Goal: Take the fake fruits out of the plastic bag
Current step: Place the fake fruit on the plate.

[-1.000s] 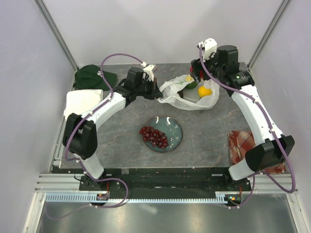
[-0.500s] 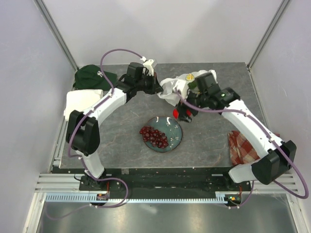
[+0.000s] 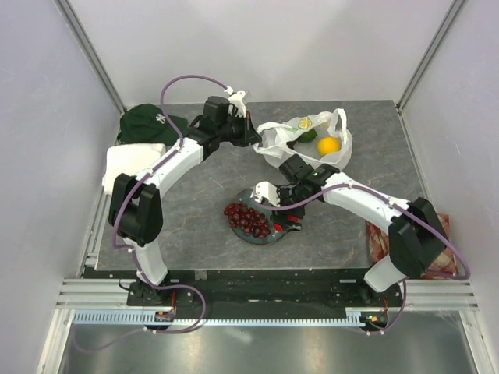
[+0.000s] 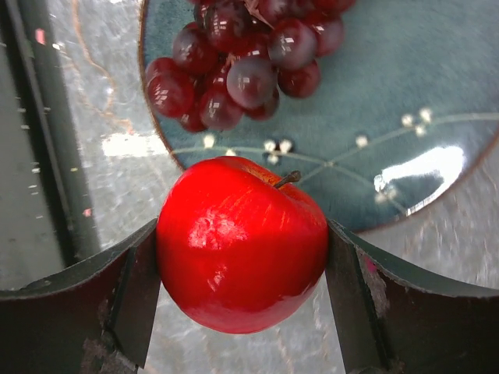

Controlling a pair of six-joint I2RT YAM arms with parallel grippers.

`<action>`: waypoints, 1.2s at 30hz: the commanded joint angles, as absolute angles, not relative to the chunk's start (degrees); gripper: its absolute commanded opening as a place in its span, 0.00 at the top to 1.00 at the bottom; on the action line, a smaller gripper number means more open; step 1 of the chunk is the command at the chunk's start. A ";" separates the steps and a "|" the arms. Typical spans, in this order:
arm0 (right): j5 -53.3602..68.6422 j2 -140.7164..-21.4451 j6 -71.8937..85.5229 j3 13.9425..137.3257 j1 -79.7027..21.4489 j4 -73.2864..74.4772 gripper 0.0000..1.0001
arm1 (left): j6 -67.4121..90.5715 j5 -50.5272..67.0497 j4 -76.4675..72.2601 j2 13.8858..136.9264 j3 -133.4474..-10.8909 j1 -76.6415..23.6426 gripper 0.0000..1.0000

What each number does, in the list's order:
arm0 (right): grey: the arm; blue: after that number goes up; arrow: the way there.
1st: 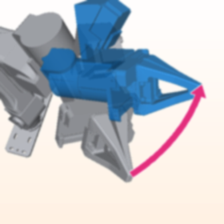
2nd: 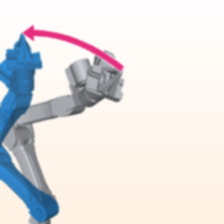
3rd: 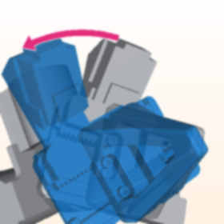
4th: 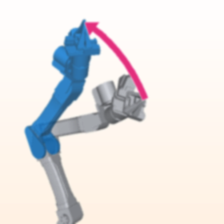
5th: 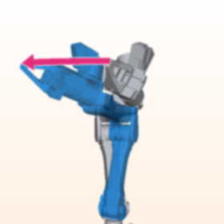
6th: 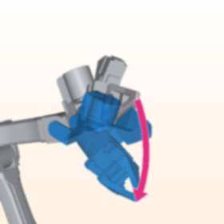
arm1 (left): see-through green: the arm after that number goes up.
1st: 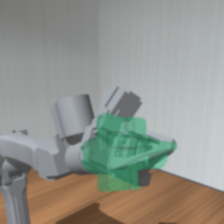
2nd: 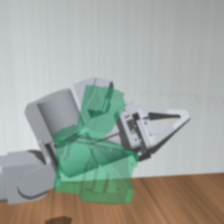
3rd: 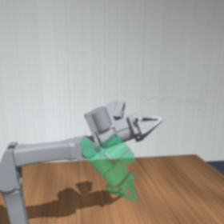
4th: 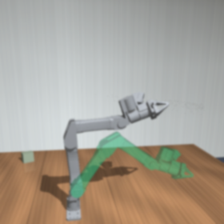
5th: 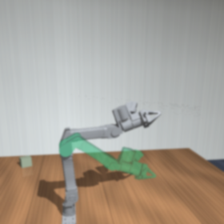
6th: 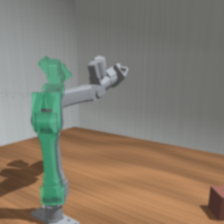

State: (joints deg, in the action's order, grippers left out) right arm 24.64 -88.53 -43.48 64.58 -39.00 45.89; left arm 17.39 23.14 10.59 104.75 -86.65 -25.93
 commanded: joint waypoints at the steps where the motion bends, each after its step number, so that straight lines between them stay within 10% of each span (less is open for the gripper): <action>1: 22.77 -91.22 -47.02 64.51 -40.87 40.35 0.66 | 18.72 24.70 8.96 104.50 -88.33 -25.93 0.98; 13: 20.04 -95.54 -45.53 62.75 -42.28 36.74 0.57 | 18.63 24.70 8.26 103.97 -87.45 -25.84 0.98; 26: 18.20 -91.85 -42.98 62.75 -42.28 36.83 0.06 | 19.42 26.37 7.82 105.47 -88.86 -25.84 0.98; 36: 17.31 -90.18 -42.28 68.19 -42.36 41.13 0.02 | 20.21 27.33 7.03 106.52 -90.08 -26.01 0.98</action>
